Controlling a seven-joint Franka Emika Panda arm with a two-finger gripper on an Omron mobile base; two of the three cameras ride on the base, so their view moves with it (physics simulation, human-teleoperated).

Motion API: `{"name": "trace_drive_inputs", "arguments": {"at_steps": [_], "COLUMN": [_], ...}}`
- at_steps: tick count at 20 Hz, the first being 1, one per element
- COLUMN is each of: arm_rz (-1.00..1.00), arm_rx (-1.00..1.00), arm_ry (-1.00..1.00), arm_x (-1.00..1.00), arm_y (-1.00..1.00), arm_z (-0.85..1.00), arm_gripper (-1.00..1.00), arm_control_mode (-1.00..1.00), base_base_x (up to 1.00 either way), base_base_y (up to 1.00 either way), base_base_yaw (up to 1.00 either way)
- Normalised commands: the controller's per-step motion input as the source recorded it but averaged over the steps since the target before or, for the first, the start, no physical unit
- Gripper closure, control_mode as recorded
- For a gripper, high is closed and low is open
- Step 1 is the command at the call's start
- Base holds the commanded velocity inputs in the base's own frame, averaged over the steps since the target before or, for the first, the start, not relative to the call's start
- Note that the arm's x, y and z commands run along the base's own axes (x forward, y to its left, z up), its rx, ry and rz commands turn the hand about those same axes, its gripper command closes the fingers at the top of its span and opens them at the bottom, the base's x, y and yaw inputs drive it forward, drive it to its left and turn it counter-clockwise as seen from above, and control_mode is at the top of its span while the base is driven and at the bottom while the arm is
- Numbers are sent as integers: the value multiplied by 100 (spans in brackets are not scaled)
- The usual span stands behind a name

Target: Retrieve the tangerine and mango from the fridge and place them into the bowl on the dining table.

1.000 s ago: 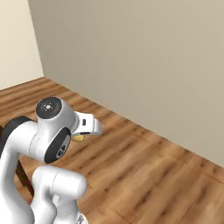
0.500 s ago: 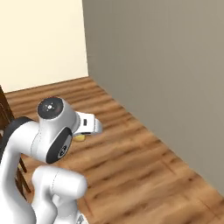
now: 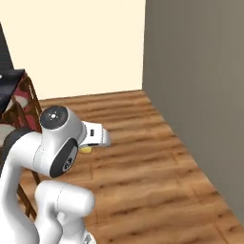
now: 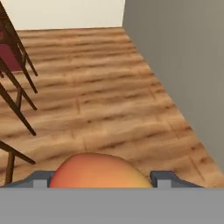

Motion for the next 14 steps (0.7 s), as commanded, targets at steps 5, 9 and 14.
{"name": "trace_drive_inputs", "arguments": {"at_steps": [5,9,14], "arm_rz": [0,0,0], "arm_rx": [0,0,0], "arm_ry": [0,0,0], "arm_x": [0,0,0], "arm_y": [0,0,0], "arm_z": [0,0,0], "arm_gripper": [100,100,100], "arm_control_mode": [100,100,100], "base_base_x": [100,100,100], "base_base_y": [-3,-8,-12], "base_base_yaw": [46,45,44]}}
